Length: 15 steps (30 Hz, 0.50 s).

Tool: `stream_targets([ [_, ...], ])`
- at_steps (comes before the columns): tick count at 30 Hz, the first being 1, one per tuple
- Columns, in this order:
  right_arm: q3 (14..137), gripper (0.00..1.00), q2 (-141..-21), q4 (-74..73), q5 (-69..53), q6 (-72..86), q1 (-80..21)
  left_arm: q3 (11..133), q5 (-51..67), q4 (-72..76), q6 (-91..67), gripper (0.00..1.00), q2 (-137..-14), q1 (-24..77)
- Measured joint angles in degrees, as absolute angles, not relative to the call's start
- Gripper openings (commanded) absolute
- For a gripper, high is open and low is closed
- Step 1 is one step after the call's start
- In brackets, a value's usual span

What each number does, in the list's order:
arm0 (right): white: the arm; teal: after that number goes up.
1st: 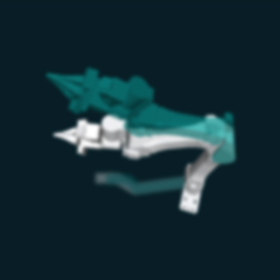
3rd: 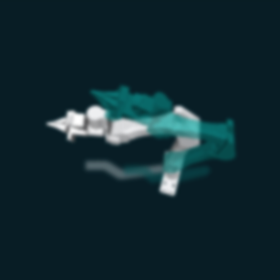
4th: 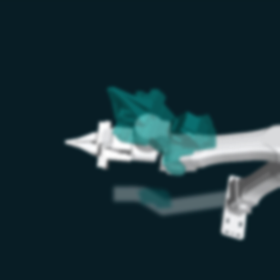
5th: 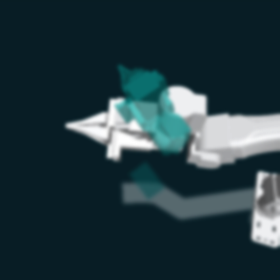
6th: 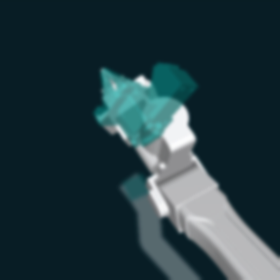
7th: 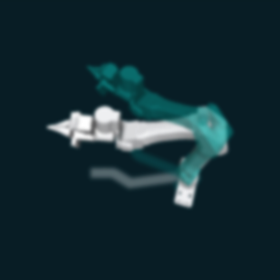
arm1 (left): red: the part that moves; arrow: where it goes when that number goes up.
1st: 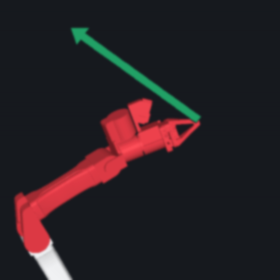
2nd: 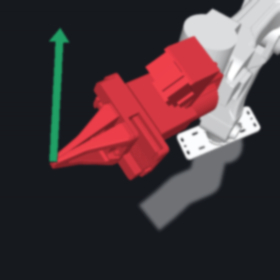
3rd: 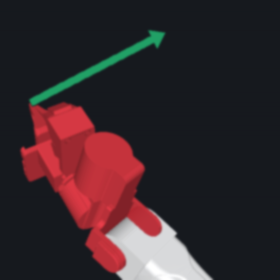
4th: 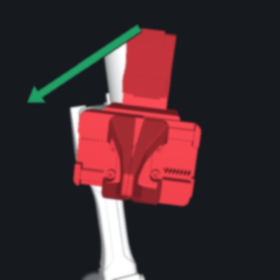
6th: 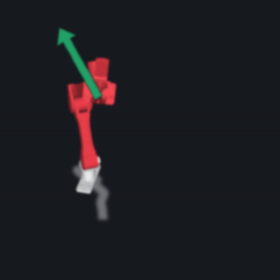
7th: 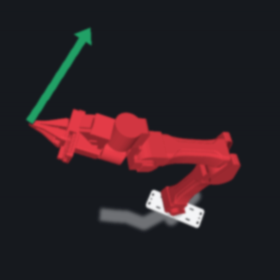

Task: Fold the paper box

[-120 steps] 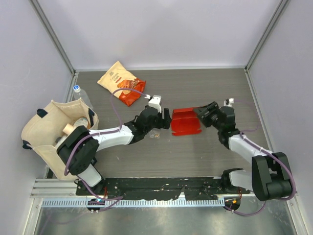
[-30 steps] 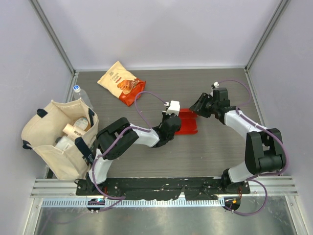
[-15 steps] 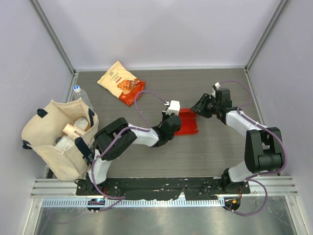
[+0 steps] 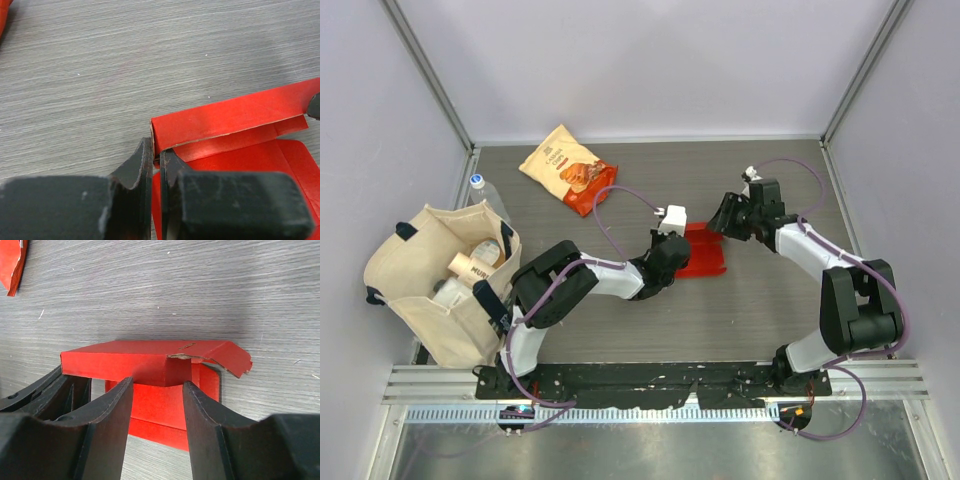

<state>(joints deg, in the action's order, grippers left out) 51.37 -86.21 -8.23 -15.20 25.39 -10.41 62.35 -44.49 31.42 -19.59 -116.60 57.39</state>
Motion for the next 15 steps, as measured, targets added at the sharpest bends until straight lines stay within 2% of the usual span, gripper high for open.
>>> stream_targets([
  [9, 50.5, 0.53, -86.4, -4.3, -16.9, 28.4, -10.5, 61.8, -44.2, 31.4, -20.6, 0.00, -116.2, 57.4],
  [15, 46.3, 0.45, -88.4, 6.2, -23.7, 36.2, -8.2, 61.6, -43.9, 31.4, -20.7, 0.00, -116.0, 57.4],
])
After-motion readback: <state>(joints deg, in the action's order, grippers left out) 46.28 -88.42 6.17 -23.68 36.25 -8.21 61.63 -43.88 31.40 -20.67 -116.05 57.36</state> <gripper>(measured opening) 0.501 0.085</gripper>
